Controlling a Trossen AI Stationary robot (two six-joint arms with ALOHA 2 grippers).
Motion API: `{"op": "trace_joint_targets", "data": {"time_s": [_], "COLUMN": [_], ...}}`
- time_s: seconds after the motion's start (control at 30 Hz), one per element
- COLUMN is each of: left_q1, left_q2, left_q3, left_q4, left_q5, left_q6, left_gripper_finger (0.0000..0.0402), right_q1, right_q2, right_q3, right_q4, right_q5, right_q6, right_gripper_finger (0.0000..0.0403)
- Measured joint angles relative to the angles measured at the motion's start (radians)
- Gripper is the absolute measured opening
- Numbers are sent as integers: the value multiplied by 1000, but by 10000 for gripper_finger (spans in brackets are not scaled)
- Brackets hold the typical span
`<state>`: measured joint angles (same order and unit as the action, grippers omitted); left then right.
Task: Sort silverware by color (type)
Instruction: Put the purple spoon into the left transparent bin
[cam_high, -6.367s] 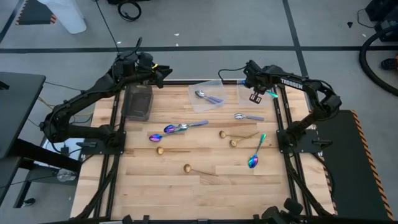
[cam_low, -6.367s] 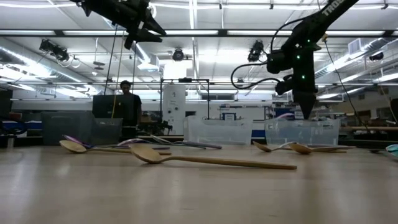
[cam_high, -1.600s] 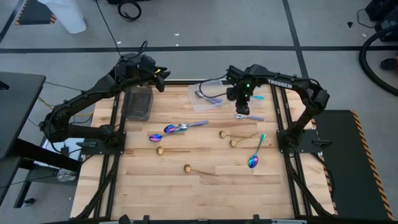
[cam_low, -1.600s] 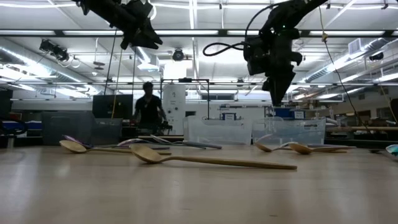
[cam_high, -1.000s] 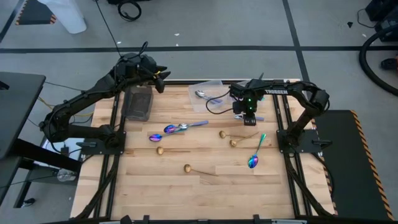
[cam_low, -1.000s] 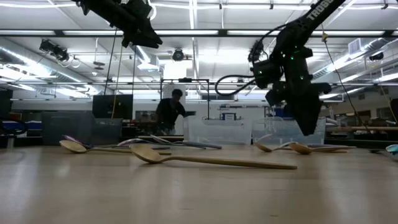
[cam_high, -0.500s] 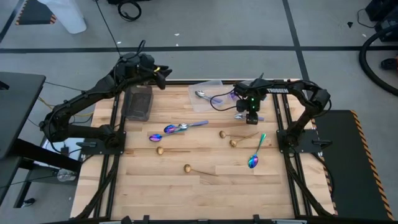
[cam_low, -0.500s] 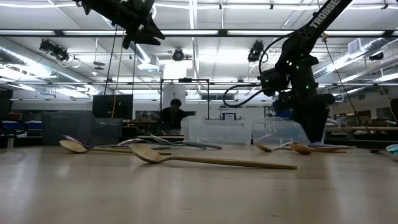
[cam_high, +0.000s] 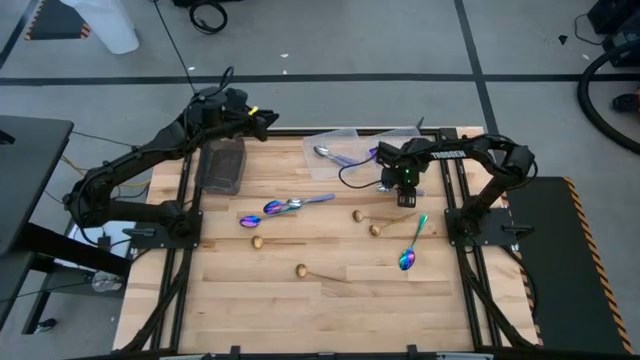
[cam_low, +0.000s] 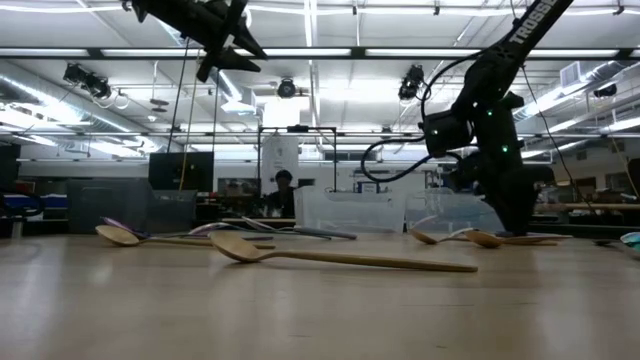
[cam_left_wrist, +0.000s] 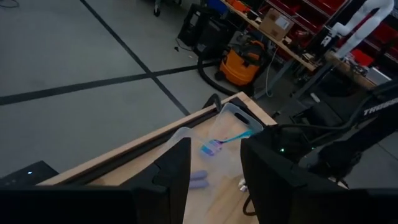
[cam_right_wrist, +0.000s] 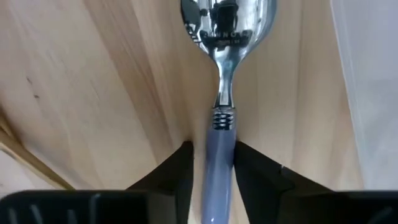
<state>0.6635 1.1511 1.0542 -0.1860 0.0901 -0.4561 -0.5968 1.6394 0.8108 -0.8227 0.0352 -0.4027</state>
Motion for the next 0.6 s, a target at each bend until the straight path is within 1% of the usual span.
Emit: {"op": "trace_joint_targets", "data": {"time_s": [0.27,0.43,0.6], "left_q1": [-1,3,17], "left_q2": [-1,-17,-60], "left_q3": [0,-1,-1], "left_q4": [-18,-29,-54], "left_q5": [2,3,3], "left_q6": [23,45,76], "left_gripper_finger": [148,148,148], "right_q1": [14,14,11], "right_q2": [1,6,15], "right_q3": [0,8,58], "right_q4": [12,2,-33], "right_q5": [-9,-10,-31], "right_q6": [7,17,15], "right_gripper_finger": [58,57,57]}}
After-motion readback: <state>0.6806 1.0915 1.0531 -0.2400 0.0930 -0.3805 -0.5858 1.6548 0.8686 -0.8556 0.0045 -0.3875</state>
